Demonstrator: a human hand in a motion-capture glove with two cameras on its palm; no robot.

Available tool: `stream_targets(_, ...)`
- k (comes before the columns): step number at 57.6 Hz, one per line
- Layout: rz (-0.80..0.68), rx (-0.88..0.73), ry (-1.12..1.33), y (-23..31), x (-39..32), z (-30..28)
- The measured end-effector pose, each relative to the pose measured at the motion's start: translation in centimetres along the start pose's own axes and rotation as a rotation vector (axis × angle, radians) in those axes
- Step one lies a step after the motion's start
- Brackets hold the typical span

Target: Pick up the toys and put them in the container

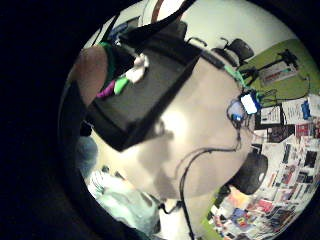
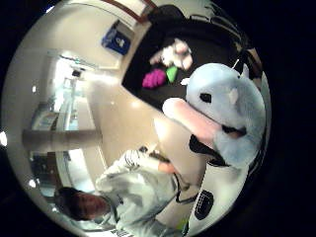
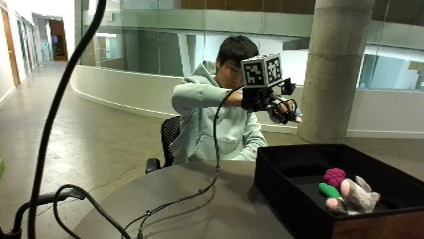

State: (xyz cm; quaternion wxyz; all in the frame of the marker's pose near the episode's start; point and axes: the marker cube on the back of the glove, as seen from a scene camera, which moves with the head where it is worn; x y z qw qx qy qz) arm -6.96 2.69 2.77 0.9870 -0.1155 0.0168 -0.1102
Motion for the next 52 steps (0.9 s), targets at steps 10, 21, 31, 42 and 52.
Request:
stream_targets(10, 0.094, 0.091, -0.019, -4.1, -1.8, 0.5)
stream_targets(21, 0.208, -0.016, 0.029, -7.0, -1.3, 2.6)
stream_targets(31, 0.210, -0.014, 0.001, -7.3, 0.1, 2.0)
stream_targets(42, 0.230, 0.067, -0.098, -5.1, 2.1, 0.2)
stream_targets(52, 0.227, 0.190, -0.090, -1.8, 5.8, -2.4)
